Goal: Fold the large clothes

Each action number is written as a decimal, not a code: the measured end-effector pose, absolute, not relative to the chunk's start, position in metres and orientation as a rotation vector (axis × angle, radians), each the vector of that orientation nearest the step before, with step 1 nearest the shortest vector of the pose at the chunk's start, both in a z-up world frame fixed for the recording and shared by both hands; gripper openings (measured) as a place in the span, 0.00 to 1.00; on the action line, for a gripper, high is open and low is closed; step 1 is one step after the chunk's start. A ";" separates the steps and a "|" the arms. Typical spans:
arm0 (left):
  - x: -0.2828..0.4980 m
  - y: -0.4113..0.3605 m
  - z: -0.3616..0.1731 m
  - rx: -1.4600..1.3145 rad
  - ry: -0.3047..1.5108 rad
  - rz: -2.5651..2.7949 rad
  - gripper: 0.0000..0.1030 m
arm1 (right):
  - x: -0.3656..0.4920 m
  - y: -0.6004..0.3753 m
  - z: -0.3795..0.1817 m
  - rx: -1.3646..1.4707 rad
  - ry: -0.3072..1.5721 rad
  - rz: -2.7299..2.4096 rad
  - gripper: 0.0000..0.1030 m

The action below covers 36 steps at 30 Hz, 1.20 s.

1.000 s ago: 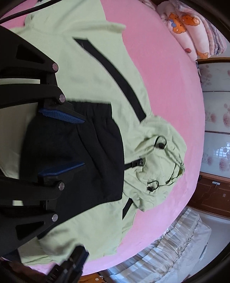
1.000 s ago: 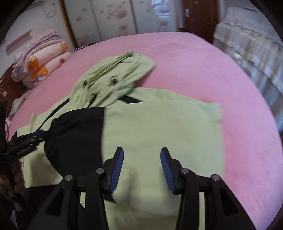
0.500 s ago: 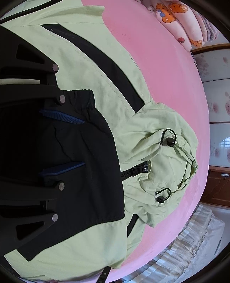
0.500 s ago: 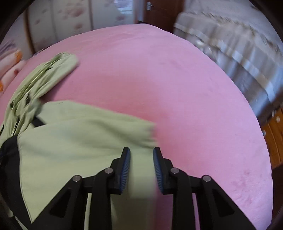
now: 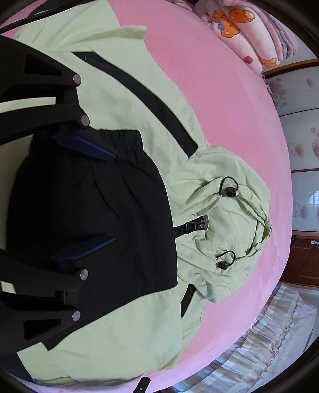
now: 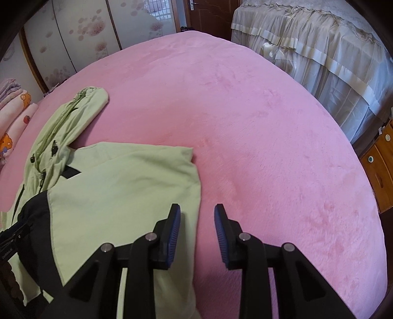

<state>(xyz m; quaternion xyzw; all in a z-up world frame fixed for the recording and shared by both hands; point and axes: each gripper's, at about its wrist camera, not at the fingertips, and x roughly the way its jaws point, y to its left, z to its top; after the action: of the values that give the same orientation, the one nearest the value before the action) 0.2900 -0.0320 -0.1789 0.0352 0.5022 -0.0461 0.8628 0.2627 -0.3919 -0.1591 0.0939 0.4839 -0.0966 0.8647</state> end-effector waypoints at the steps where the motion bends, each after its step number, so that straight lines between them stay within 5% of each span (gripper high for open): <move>1: 0.286 -0.031 -0.174 0.071 1.047 -0.097 0.65 | 0.260 -0.390 -0.156 0.195 1.011 -0.198 0.28; 12: 0.222 -0.027 -0.119 -0.032 0.957 -0.146 0.82 | 0.212 -0.349 -0.121 0.158 0.984 -0.129 0.28; 36: 0.065 0.050 -0.094 -0.037 1.016 -0.096 0.82 | 0.071 -0.218 -0.127 0.196 1.045 0.080 0.29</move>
<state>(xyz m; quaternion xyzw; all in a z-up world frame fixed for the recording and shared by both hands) 0.0646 0.0499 -0.0941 -0.0176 0.4860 -0.0457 0.8726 0.0706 -0.2183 -0.1266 0.0934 0.4983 0.0380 0.8611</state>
